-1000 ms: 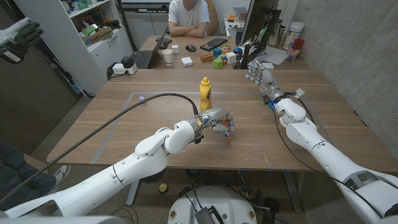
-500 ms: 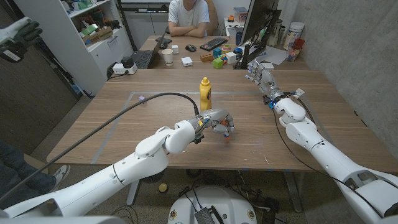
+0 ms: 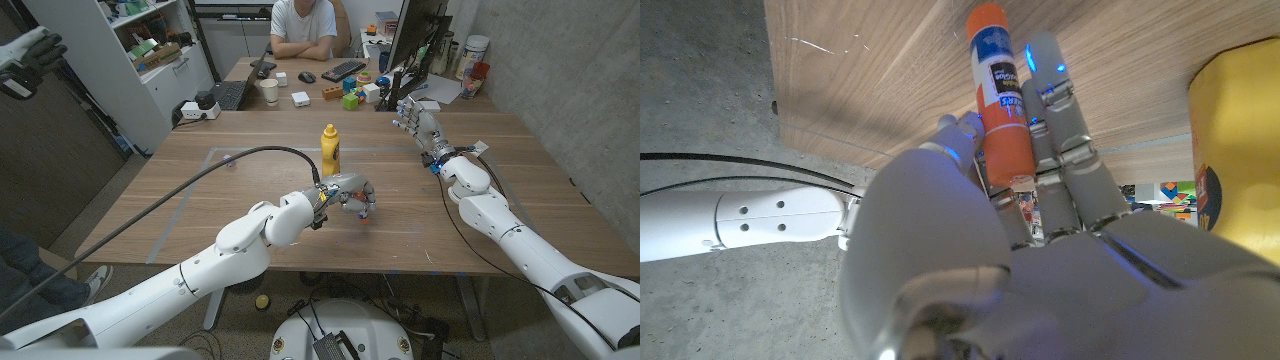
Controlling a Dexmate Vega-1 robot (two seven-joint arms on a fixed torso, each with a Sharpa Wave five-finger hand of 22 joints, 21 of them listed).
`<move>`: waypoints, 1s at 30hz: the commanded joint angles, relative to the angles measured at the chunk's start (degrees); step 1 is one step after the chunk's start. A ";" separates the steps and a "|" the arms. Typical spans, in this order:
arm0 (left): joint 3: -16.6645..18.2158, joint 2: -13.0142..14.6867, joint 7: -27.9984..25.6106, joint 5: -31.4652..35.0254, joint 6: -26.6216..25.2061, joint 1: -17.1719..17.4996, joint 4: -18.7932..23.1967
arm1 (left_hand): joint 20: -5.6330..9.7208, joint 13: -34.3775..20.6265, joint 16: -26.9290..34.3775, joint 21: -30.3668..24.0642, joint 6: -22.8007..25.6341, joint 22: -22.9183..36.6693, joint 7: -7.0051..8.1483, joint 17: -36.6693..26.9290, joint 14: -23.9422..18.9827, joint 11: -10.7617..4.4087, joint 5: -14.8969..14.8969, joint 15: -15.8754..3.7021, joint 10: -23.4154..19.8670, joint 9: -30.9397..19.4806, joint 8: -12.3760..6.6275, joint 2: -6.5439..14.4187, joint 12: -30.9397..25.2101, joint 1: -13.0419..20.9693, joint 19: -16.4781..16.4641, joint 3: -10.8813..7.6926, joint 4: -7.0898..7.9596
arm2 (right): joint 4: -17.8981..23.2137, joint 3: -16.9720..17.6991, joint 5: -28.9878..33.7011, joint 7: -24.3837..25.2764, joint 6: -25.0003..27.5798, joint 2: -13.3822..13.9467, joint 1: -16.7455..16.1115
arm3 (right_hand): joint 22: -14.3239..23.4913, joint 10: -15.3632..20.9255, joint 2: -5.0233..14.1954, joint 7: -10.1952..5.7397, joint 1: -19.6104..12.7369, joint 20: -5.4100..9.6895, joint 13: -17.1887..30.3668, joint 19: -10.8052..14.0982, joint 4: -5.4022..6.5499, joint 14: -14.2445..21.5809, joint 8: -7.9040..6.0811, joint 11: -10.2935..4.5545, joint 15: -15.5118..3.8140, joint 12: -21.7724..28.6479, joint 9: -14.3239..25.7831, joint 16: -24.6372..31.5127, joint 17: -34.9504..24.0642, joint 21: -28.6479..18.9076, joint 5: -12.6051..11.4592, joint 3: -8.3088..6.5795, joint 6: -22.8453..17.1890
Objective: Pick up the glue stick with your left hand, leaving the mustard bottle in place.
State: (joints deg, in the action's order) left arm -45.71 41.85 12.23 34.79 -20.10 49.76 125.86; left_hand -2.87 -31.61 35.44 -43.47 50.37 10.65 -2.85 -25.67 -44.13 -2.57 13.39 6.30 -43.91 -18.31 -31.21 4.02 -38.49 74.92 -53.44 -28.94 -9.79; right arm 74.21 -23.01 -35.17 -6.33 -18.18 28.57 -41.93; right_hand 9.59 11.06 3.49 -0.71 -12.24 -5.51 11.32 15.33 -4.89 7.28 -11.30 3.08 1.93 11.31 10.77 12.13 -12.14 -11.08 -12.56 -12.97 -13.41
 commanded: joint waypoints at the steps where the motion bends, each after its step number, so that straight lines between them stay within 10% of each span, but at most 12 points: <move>1: 0.72 0.97 2.05 1.61 -1.16 -0.29 2.20 | 0.85 -6.08 -0.33 -0.55 0.43 0.12 -0.14 -0.32 -10.89 -1.63 0.41 -14.18 -3.70 -0.16 -0.43 0.18 -0.01 1.04 1.57 0.18 -0.10 | 0.31 -0.28 0.29 0.42 0.37 -0.16 0.26 | 0.21 0.60 0.28 0.01 0.37 0.09 0.13 0.65 -0.40 0.30 -0.32 0.18 -0.04 0.50 0.24 0.31 -0.06 -0.37 -0.21 -0.30 -0.58; 30: 4.08 2.14 4.94 7.87 -1.28 -0.54 8.46 | 0.21 -6.88 -1.13 -1.63 0.45 -0.08 0.03 -1.23 -11.39 -1.74 0.65 -13.83 -4.02 -0.36 -0.62 0.15 0.74 1.04 2.82 0.36 -0.11 | 3.11 -0.44 1.09 1.69 1.78 0.62 0.19 | 0.21 0.87 0.35 0.24 0.42 0.02 0.15 1.12 -0.52 0.73 -0.31 0.11 -0.07 0.52 0.24 0.38 -0.07 -0.28 -0.22 -0.37 -0.82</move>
State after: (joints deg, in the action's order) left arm -43.22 43.83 16.31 40.54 -21.66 49.21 132.20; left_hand -3.98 -31.61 34.46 -44.72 50.36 10.38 -2.85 -26.61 -44.12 -2.49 13.60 6.31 -44.01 -18.50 -31.44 4.08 -37.76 74.99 -52.33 -28.58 -9.87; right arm 75.95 -23.32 -34.54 -5.28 -17.00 28.82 -41.52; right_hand 9.60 11.37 3.49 -0.40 -12.24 -5.53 11.32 16.12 -5.14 7.48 -11.30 3.39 1.73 11.31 10.77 12.13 -12.12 -11.08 -12.56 -13.22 -13.72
